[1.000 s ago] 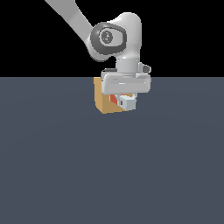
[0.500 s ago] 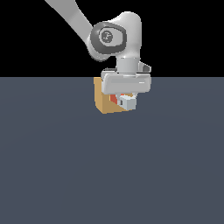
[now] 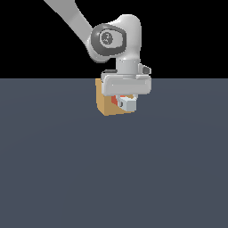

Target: Insert the peg into the horizontal hole in a box.

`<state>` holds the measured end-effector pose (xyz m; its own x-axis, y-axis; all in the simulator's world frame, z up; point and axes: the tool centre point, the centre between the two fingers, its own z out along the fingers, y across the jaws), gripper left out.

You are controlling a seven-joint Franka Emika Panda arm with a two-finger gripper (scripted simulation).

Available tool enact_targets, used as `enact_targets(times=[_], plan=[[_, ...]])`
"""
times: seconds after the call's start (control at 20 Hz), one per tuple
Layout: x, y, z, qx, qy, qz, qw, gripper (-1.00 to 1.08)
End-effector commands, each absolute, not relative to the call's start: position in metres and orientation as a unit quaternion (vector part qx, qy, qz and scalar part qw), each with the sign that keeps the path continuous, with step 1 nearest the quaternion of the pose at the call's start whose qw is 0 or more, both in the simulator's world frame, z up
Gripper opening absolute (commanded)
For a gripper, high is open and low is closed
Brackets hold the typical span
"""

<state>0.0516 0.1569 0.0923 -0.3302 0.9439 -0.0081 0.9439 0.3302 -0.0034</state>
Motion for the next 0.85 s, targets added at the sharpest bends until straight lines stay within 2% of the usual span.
enact_targets(times=[0.0,0.4,0.8], plan=[[0.042,0.191,0.094,0.57,0.821,0.001,0.0,-1.0],[0.023,0.243,0.096,0.57,0.821,0.001,0.0,-1.0],[0.024,0.245,0.096,0.57,0.821,0.001,0.0,-1.0]])
